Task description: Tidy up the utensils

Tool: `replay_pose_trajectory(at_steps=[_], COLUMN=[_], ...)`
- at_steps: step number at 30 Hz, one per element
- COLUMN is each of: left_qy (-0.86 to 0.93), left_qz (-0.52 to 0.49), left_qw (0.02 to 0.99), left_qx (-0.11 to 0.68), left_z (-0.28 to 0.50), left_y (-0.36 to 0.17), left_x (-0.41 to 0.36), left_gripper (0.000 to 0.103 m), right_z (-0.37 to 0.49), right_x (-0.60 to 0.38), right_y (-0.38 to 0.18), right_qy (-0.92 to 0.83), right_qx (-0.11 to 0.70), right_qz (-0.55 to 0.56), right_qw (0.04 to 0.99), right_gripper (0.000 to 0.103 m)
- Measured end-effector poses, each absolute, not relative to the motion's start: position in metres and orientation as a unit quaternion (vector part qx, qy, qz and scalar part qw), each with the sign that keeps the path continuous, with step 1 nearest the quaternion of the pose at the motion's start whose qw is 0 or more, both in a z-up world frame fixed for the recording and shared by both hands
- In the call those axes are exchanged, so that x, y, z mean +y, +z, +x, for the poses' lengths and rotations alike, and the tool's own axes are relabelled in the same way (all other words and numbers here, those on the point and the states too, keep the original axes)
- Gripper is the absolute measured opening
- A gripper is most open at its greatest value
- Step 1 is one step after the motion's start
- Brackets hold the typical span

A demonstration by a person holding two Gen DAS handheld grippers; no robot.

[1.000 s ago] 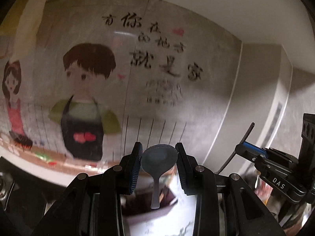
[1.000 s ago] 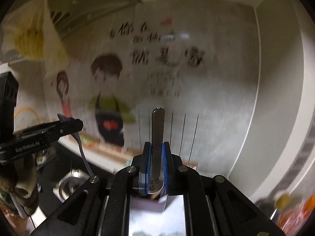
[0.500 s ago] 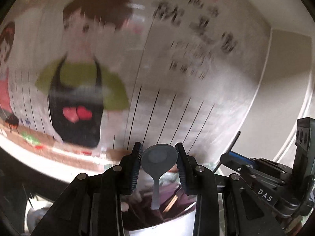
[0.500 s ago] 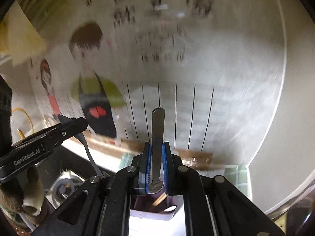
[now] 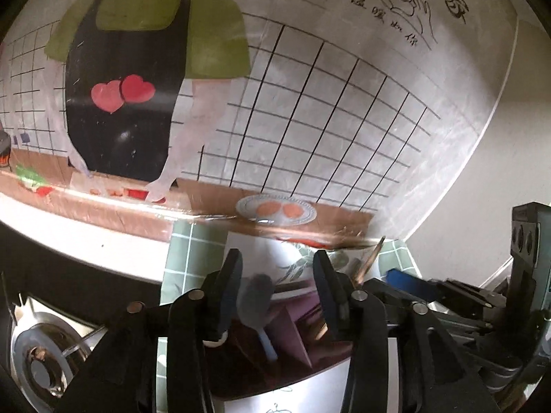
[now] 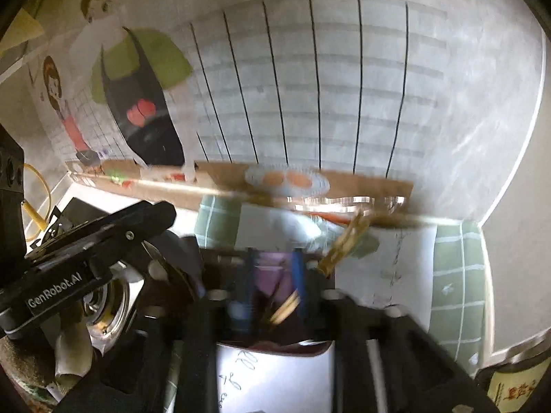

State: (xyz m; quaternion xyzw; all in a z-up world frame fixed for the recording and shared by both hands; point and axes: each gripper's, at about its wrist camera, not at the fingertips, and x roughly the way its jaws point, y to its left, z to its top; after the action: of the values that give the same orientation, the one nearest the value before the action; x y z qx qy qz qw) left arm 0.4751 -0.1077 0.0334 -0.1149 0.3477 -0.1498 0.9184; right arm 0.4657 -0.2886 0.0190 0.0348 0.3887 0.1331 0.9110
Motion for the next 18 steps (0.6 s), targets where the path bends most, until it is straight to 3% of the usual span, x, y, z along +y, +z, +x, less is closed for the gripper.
replay_pose_trajectory(at_steps=[4, 6, 8, 12, 13, 17, 18], left_qy=[-0.136, -0.126, -0.107, -0.086, -0.080, -0.048, -0.033], left_qz=[-0.106, -0.095, -0.076, -0.042, -0.034, -0.021, -0.017], left_qw=[0.927, 0.934, 0.941, 0.949, 0.950, 0.956, 0.959], left_qx=[0.333, 0.322, 0.312, 0.301, 0.298, 0.290, 0.283], left_z=[0.448, 0.427, 0.397, 0.340, 0.327, 0.271, 0.254], left_y=[0.045, 0.051, 0.053, 0.046, 0.044, 0.028, 0.023], left_x=[-0.101, -0.098, -0.096, -0.096, -0.097, -0.097, -0.098], left_gripper=[0.057, 0.063, 0.076, 0.081, 0.087, 0.103, 0.103], right_z=[0.445, 0.426, 0.398, 0.346, 0.329, 0.276, 0.265], right_x=[-0.298, -0.304, -0.310, -0.313, -0.314, -0.317, -0.317], right_y=[0.026, 0.033, 0.039, 0.044, 0.043, 0.030, 0.026], right_qy=[0.119, 0.109, 0.096, 0.073, 0.066, 0.046, 0.043], right_qx=[0.372, 0.358, 0.337, 0.305, 0.298, 0.292, 0.295], right_qz=[0.035, 0.036, 0.034, 0.021, 0.020, 0.020, 0.022], right_qw=[0.920, 0.927, 0.936, 0.949, 0.952, 0.955, 0.954], right_gripper=[0.049, 0.063, 0.074, 0.091, 0.097, 0.100, 0.100])
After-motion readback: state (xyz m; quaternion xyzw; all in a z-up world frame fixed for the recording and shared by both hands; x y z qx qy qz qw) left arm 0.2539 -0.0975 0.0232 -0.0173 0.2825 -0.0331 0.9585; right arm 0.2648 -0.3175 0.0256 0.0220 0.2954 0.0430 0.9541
